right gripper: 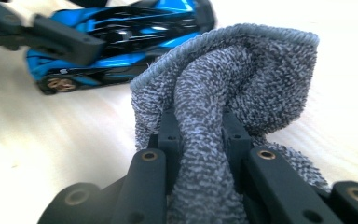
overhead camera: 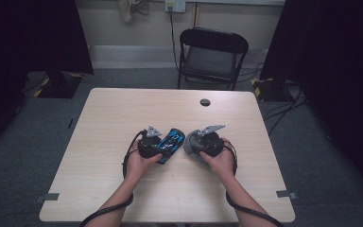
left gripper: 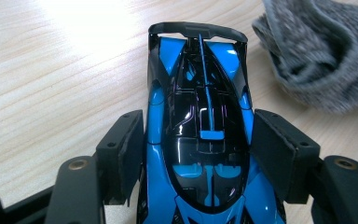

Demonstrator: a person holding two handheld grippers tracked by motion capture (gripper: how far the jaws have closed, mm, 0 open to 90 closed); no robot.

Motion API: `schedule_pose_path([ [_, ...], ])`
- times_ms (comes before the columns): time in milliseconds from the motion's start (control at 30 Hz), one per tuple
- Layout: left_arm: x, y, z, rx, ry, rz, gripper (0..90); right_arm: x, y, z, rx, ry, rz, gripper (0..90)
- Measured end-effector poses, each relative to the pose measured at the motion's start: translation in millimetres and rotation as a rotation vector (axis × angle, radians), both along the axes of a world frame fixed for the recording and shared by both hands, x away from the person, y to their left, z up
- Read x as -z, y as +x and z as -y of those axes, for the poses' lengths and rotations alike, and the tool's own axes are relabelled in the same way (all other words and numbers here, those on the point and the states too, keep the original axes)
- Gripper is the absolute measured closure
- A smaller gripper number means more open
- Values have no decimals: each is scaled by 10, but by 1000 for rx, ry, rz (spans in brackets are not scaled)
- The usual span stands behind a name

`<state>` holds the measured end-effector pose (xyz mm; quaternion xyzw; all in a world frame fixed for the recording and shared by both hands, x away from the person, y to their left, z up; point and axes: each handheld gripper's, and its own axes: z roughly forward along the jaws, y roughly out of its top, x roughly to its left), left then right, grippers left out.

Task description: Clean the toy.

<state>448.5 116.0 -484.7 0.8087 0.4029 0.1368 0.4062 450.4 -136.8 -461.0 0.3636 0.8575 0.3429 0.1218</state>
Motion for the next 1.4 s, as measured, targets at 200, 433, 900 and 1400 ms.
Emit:
schedule_pose_path([
  [200, 3, -6, -12, 4, 0, 1, 355, 35, 111, 6, 52, -10, 13, 752],
  [433, 3, -6, -15, 6, 0, 0, 355, 125, 184, -148, 61, -26, 3, 752],
  [900, 2, -7, -15, 6, 1, -2, 355, 179, 145, -258, 27, -13, -8, 751],
  [1400, -1, -9, -13, 2, 3, -5, 355, 188, 19, -334, -37, 16, -27, 752],
])
